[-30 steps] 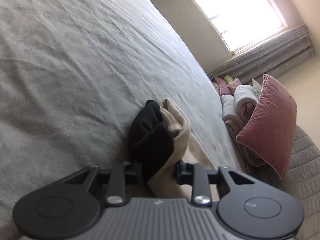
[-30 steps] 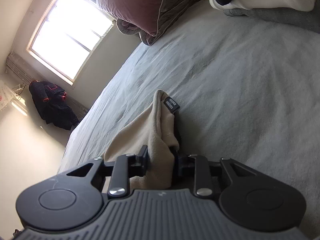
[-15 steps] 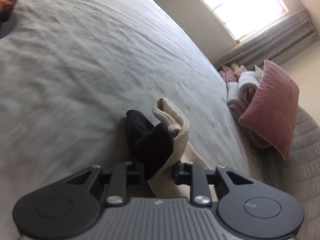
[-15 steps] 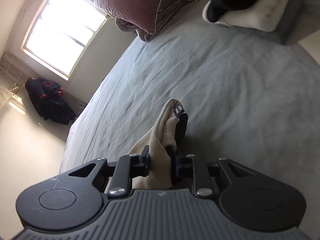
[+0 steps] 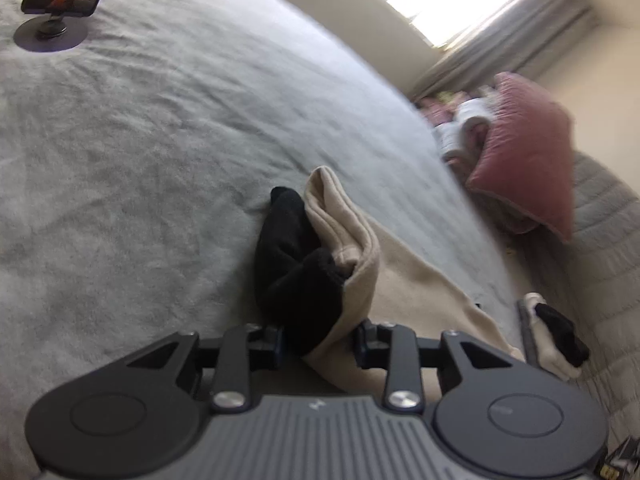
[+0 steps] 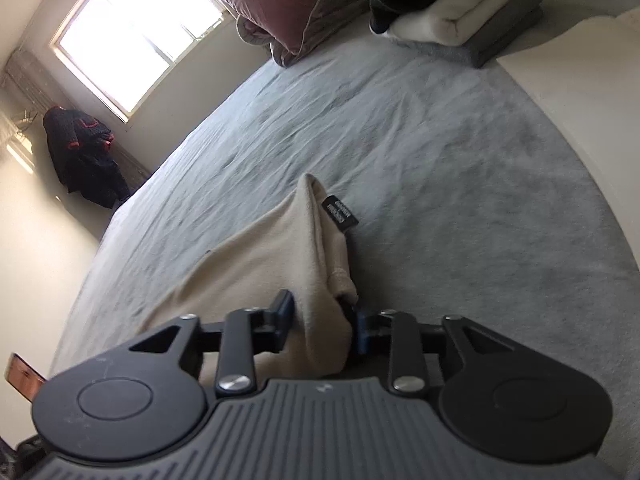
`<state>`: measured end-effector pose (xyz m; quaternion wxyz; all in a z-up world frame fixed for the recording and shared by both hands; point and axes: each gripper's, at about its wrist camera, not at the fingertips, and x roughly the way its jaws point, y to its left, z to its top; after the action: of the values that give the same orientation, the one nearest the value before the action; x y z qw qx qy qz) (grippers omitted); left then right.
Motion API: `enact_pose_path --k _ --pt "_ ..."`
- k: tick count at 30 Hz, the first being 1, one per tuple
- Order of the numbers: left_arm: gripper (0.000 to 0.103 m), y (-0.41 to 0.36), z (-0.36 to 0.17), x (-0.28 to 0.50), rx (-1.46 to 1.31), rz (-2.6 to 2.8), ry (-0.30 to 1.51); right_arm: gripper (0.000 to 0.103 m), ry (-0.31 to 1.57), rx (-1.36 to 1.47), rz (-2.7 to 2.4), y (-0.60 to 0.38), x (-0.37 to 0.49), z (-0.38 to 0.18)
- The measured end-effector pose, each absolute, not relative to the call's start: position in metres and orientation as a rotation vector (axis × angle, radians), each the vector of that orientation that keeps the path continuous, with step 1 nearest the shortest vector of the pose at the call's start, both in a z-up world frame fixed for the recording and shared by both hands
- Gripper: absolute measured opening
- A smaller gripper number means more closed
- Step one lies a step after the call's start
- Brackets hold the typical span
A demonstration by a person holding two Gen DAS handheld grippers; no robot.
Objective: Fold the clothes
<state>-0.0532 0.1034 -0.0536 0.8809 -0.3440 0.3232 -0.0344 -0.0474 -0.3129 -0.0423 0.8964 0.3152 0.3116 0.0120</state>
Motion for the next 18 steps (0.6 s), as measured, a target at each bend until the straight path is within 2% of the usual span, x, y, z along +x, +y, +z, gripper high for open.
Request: enact_pose_path --k 2,5,12,18 --pt "0.038 0.105 -0.051 -0.056 -0.732 -0.074 0.652 0.051 0.615 0.583 0.014 -0.307 -0.048 -0.036" --pt "0.047 0.107 -0.038 -0.065 -0.694 -0.067 0.612 0.061 0.519 0.434 -0.017 -0.300 -0.055 -0.022" --pt "0.062 0.104 0.000 -0.090 -0.505 0.083 0.440 0.062 0.394 0.263 0.021 -0.279 -0.052 0.000" --pt "0.059 0.077 0.033 -0.059 -0.324 0.006 0.453 0.062 0.396 0.144 0.114 -0.245 -0.030 0.015"
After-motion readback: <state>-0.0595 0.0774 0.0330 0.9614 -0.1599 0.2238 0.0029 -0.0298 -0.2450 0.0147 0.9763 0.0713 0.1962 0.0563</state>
